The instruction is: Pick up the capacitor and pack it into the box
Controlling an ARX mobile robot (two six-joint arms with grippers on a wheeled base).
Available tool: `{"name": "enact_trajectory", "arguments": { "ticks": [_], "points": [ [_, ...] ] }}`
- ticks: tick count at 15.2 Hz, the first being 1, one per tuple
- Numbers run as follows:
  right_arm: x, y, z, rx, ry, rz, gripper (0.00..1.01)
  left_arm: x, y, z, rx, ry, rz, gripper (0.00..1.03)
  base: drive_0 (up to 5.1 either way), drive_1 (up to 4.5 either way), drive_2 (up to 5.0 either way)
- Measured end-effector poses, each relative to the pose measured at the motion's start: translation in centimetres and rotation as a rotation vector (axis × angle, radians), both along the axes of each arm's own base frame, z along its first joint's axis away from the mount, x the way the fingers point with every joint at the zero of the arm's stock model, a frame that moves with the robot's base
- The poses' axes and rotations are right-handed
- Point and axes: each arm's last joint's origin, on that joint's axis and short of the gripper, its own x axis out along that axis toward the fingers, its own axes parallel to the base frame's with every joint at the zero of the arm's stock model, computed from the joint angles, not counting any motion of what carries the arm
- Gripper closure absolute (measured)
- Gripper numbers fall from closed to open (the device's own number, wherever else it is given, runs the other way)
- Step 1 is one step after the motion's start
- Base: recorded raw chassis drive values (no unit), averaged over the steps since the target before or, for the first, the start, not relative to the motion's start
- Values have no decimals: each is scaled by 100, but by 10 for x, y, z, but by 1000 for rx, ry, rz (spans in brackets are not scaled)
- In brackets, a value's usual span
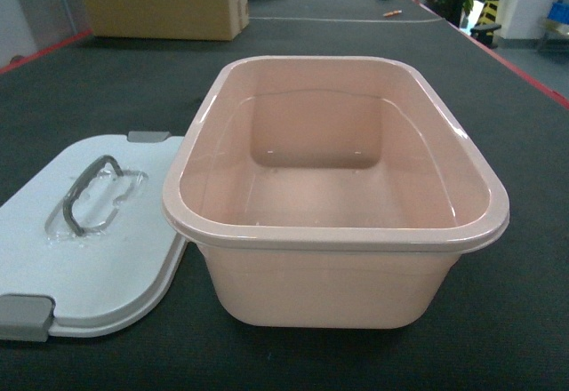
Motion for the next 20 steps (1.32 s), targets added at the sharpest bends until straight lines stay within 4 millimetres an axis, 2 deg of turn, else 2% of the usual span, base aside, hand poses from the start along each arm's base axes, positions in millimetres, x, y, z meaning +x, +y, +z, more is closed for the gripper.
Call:
{"name": "enact_trajectory", "arguments": {
  "ticks": [1, 4, 8, 9, 12, 13, 16, 18, 19, 20],
  "points": [
    [0, 0, 0, 0, 0, 0, 3, 23, -10, 2, -20, 49, -96, 60, 0, 0, 0],
    [0, 0, 0, 0, 0, 0, 3, 79, -66, 19, -42, 75, -400, 60, 0, 0, 0],
    [0, 0, 0, 0, 0, 0, 3, 127, -130, 13, -78, 185, -599, 60, 0, 0, 0],
    [0, 0, 0, 0, 0, 0, 3, 136, -162, 14, -98, 199, -682, 60, 0, 0, 0],
    [0, 0, 0, 0, 0, 0, 3, 137, -191, 11, -113, 203, -742, 60, 0, 0, 0],
    [0, 0, 0, 0, 0, 0, 3, 136, -197, 8, -118, 198, -752, 53, 0, 0, 0],
    [0, 0, 0, 0, 0, 0, 3, 134, -186, 10, -122, 221, -704, 25, 0, 0, 0],
    [0, 0, 0, 0, 0, 0, 3, 120, -150, 28, -119, 180, -641, 4, 0, 0, 0],
    [0, 0, 0, 0, 0, 0, 3, 114, -128, 40, -119, 132, -592, 4, 0, 0, 0],
    [0, 0, 0, 0, 0, 0, 3, 105, -88, 53, -110, 64, -489, 5, 0, 0, 0]
  ]
}}
